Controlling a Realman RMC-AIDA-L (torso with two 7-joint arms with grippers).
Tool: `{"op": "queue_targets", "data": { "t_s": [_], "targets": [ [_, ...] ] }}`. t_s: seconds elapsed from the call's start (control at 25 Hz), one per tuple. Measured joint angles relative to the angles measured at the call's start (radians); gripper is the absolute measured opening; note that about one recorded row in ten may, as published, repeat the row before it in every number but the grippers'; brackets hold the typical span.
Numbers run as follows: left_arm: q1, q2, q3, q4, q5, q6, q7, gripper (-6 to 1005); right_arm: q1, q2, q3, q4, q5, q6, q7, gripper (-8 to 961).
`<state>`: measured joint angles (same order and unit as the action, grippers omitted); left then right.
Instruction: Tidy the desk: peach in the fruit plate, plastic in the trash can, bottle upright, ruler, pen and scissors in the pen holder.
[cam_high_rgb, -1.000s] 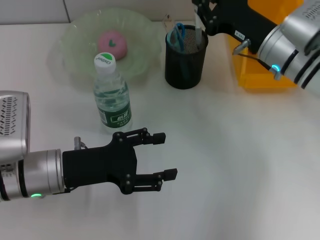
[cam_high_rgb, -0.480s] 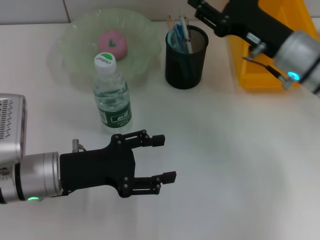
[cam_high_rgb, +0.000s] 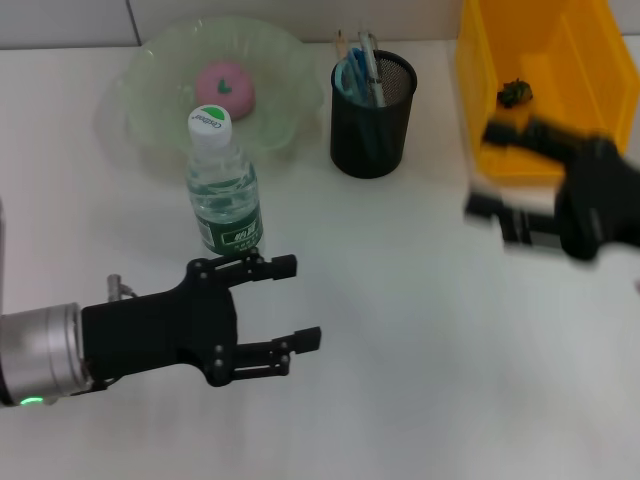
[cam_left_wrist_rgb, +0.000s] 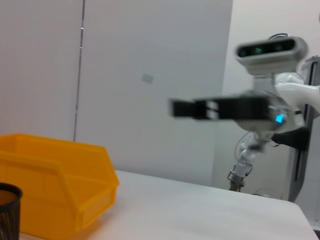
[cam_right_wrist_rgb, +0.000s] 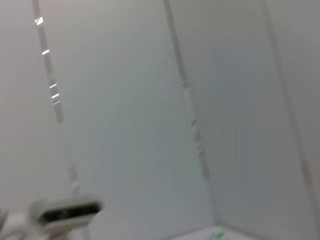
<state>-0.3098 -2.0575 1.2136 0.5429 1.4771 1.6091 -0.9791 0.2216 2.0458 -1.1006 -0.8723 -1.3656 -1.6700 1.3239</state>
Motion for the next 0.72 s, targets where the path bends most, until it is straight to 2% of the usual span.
{"op": "queue_targets", "data": {
  "t_s": [0.08, 0.2, 0.28, 0.72],
  "targets": [
    [0.015, 0.004, -0.007, 0.014, 0.0, 0.0, -0.004, 797, -0.005, 0.001, 0.032, 0.044, -0.11, -0.093, -0.047, 823],
    [0.02, 0.007, -0.007, 0.016, 0.0, 0.001, -0.005, 797, -0.007, 0.006, 0.031, 0.064, -0.154, -0.108, -0.069, 823],
    [0.026, 0.009, -0.013, 0.016, 0.0, 0.003, -0.006, 797, -0.008, 0.026, 0.031, 0.071, -0.216, -0.104, -0.074, 823],
    [0.024, 0.01, -0.018, 0.015, -0.002, 0.006, -0.006, 797, 0.012, 0.033, 0.033, 0.136, -0.249, -0.059, -0.1, 824]
  ]
}}
